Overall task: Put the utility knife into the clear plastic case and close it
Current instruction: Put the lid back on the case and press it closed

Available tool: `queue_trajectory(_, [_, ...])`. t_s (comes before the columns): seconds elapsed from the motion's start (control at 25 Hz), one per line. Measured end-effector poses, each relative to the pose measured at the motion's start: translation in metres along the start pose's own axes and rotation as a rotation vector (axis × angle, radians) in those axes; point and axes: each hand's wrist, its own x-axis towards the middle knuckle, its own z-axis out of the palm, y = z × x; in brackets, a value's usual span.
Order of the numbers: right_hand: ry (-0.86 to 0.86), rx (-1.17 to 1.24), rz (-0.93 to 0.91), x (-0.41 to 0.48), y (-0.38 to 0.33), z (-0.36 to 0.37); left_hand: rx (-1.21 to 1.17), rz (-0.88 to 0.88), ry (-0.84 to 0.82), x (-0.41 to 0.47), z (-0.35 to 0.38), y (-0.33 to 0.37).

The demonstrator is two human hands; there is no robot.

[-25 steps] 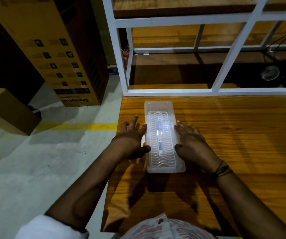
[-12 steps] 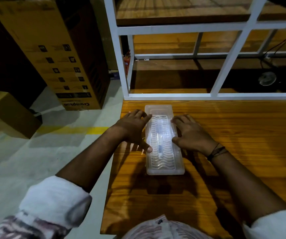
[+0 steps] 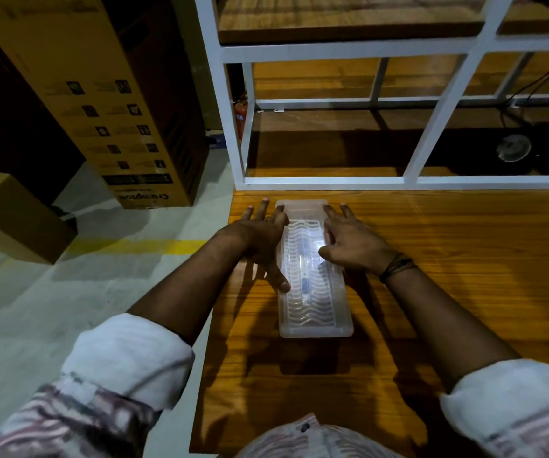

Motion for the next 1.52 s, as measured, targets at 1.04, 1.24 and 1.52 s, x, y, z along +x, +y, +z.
queue_trajectory(1.04, [0.137, 0.182, 0.026, -0.068, 0.005, 0.059, -0.397, -0.054, 0.28, -0.051, 0.062, 0.015])
queue_trajectory(1.24, [0.158, 0.172, 0.006, -0.077, 0.001, 0.067, -0.391, -0.072, 0.242, -0.055, 0.06, 0.025])
queue_trajectory(1.52, [0.088, 0.104, 0.0, -0.077, -0.001, 0.048, -0.159, -0.108, 0.117, -0.054, 0.04, 0.033])
